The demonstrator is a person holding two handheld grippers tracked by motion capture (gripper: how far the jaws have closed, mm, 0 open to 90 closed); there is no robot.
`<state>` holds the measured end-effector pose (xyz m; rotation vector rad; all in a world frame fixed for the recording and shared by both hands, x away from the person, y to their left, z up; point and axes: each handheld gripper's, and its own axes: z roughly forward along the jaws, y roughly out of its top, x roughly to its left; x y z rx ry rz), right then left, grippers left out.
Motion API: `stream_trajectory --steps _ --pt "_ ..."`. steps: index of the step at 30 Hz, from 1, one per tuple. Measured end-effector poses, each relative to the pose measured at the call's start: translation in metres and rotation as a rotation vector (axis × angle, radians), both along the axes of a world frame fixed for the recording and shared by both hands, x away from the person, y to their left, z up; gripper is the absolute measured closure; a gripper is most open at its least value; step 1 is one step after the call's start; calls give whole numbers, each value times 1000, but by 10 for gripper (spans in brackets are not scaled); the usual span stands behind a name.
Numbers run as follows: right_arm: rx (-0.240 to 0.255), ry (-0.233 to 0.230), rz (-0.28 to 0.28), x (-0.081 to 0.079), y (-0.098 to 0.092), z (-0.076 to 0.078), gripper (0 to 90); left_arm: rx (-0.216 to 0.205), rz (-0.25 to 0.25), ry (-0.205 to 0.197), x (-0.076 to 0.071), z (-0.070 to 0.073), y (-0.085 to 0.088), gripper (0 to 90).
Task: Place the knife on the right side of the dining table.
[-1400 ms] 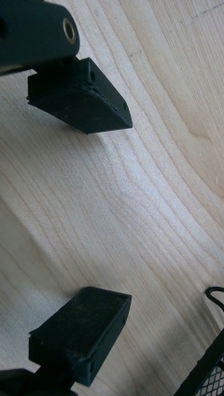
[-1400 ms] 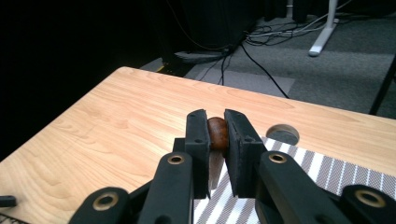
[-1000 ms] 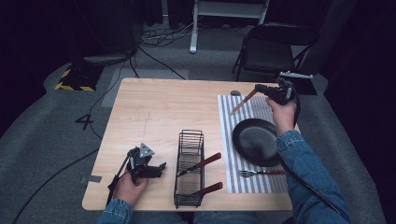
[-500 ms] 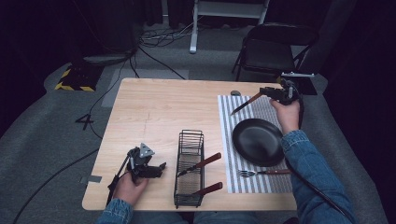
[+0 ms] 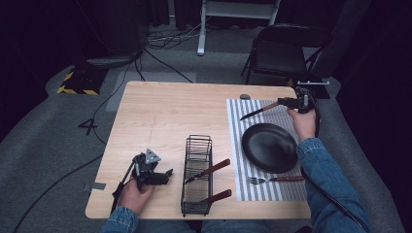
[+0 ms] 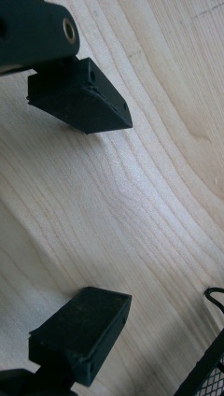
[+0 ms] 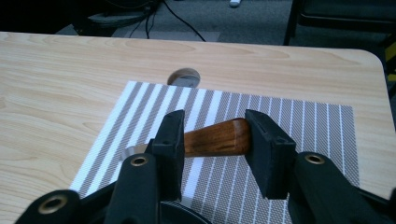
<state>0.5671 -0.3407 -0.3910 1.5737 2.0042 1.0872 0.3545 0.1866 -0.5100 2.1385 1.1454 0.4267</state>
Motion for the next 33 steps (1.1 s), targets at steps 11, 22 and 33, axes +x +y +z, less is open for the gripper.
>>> stream_trajectory --steps 11,22,33 --pt "-27 46 -33 3 -11 -17 569 -1 1 0 0 0 0 149" --pt "-27 91 -50 8 -21 -38 513 2 0 -1 0 0 0 149" --pt "-26 139 -55 10 -28 -57 456 0 1 0 0 0 0 149"
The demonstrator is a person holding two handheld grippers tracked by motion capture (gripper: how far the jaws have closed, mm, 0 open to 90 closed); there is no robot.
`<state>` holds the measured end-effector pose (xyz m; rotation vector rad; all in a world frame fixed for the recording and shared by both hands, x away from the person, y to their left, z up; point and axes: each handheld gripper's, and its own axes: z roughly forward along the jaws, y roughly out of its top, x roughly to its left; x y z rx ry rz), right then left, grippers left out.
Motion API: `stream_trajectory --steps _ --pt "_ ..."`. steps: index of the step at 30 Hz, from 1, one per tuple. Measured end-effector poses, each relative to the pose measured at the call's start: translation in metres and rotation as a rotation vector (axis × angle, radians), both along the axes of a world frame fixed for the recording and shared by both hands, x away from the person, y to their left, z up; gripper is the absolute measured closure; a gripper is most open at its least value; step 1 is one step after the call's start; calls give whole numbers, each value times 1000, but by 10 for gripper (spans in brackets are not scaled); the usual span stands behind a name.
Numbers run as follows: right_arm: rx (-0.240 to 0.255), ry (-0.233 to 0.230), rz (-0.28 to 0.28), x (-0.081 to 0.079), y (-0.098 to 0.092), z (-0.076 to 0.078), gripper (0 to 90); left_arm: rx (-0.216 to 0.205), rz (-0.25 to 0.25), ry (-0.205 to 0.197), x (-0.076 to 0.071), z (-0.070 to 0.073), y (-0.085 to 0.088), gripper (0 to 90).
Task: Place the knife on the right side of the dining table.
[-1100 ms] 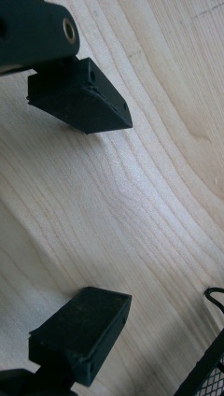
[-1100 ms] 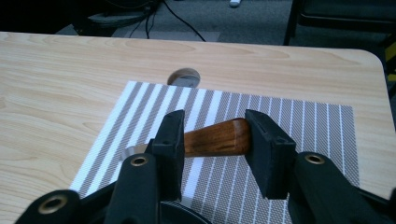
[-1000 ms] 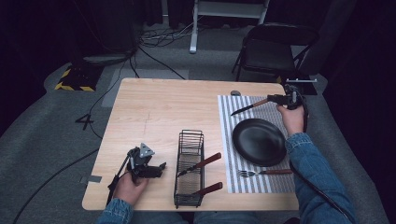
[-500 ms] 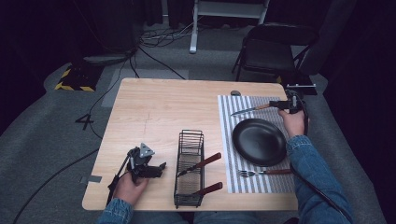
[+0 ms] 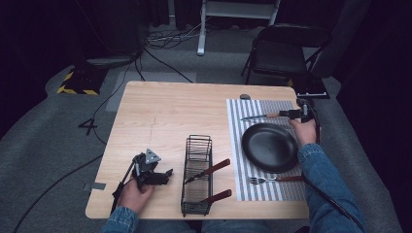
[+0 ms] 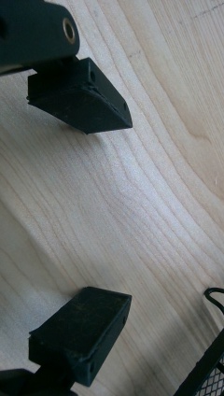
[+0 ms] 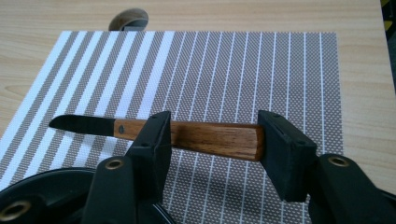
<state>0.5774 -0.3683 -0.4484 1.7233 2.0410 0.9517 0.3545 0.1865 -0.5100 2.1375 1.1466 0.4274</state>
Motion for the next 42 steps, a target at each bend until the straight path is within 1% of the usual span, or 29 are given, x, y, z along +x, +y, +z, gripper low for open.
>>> stream_trajectory --steps 6,11,15,18,22,24,26,27,28,32,33,34,35,36,39,40,41,42 --pt "4 35 -9 1 -4 -12 443 -1 0 0 0 0 0 149" --pt "40 57 -12 2 -11 -26 439 0 0 0 0 0 0 149" --pt "51 61 -15 3 -14 -32 425 -1 0 0 0 0 0 149" --pt "56 56 -18 3 -14 -32 423 2 -1 -1 0 0 0 149" --pt "39 40 -16 2 -14 -25 414 2 -1 -1 0 0 0 149" --pt "39 34 -16 1 -14 -23 414 0 0 0 0 0 0 149" --pt "34 14 -5 -1 -13 -14 414 2 -1 -1 0 0 0 149" --pt "34 14 -5 -1 -13 -14 414 2 -1 -1 0 0 0 149" --pt "30 -5 7 -3 -10 -7 414 2 -1 -1 0 0 0 149" --pt "26 -42 38 -8 -2 11 415 2 -1 -1 0 0 0 149" --pt "26 -42 38 -8 -2 11 415 2 -1 -1 0 0 0 149" --pt "25 -60 55 -12 2 19 415 0 1 0 0 0 0 149" --pt "25 -60 55 -12 2 19 415 0 1 0 0 0 0 149" --pt "30 -77 70 -16 7 28 415 0 1 0 0 0 0 149" --pt "28 -103 94 -22 14 40 416 3 1 -1 0 0 0 149" --pt "28 -103 94 -22 14 40 416 3 1 -1 0 0 0 149" --pt "34 -118 111 -26 19 47 417 0 3 0 0 0 0 149" --pt "34 -127 122 -29 22 51 417 3 0 -1 0 0 0 149"
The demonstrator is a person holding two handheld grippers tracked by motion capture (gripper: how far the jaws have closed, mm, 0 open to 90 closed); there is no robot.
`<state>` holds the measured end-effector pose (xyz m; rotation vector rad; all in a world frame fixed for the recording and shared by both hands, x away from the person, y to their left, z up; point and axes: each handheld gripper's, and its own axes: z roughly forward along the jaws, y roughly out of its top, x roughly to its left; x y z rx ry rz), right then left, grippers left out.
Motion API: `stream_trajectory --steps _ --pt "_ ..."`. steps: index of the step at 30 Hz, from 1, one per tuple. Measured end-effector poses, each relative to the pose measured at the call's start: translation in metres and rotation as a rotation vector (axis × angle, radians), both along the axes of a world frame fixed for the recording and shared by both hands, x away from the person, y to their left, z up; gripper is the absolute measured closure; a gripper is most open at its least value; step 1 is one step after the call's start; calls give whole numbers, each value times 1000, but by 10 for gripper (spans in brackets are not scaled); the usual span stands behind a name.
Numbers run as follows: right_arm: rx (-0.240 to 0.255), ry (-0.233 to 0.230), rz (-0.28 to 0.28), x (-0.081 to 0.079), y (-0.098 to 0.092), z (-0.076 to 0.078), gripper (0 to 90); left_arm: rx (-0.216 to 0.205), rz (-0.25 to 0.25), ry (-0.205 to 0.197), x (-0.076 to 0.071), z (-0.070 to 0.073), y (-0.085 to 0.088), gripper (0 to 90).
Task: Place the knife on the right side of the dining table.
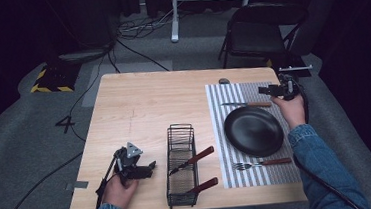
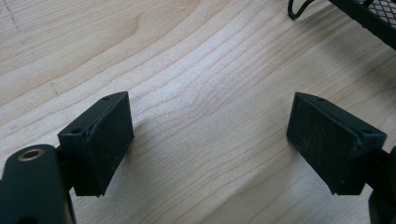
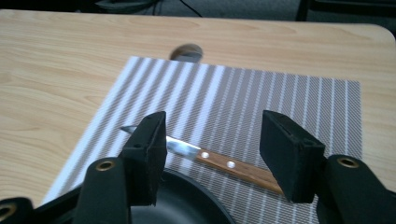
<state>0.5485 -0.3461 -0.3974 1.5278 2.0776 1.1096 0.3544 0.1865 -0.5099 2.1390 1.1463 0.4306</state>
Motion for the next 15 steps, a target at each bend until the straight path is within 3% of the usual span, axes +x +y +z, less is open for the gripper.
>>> stream_trajectory --steps 9,15 --pt "12 -49 95 -24 27 27 417 -1 0 0 0 0 0 149" --pt "10 -75 196 -51 51 43 416 -1 0 0 0 0 0 149"
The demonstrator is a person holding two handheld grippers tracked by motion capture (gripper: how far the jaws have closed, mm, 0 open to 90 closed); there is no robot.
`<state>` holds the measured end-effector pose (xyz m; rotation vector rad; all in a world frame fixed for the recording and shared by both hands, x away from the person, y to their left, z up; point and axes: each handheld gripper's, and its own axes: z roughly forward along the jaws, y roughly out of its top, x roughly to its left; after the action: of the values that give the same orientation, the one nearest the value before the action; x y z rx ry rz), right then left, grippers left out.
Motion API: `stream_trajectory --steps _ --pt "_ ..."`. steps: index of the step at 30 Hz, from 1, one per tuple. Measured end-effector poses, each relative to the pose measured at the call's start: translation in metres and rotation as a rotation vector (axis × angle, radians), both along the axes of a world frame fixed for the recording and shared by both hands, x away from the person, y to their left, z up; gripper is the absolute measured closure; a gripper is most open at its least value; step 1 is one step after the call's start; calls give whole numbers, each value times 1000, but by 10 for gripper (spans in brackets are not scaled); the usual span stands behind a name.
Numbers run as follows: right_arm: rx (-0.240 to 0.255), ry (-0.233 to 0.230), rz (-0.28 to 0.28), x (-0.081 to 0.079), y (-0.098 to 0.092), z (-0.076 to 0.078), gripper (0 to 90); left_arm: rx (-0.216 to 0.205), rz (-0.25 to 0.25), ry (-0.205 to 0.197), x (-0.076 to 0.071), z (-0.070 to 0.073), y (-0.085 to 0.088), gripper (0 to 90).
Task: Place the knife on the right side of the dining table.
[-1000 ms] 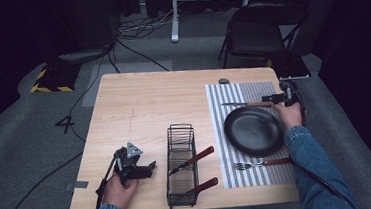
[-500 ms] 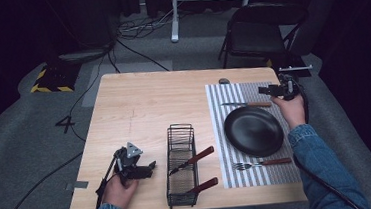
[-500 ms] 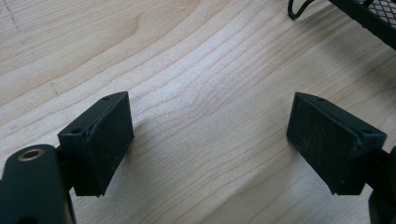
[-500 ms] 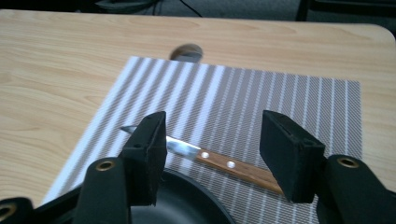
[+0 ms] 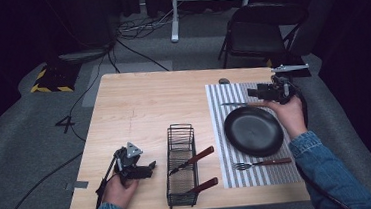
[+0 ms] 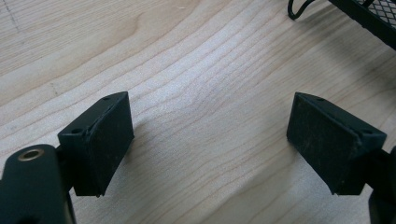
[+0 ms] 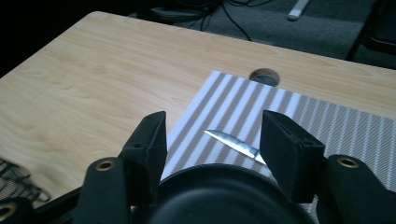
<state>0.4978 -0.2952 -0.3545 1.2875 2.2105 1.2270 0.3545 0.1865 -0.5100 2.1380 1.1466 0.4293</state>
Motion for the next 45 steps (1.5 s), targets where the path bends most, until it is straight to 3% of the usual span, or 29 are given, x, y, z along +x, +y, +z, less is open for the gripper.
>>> stream_trajectory --steps 11,22,27,36,40,45 --pt "-1 2 128 -47 23 1 417 1 0 0 0 0 0 149" --pt "41 -1 232 -89 22 -15 413 1 -1 0 0 0 0 149" --pt "29 -22 273 -104 26 -18 410 1 -1 0 0 0 0 149" --pt "-8 -13 370 -132 44 -41 397 0 -1 1 0 0 0 149" --pt "-11 11 421 -144 58 -63 396 1 -1 0 0 0 0 149" --pt "-27 29 457 -152 69 -80 395 1 -1 1 0 0 0 149"
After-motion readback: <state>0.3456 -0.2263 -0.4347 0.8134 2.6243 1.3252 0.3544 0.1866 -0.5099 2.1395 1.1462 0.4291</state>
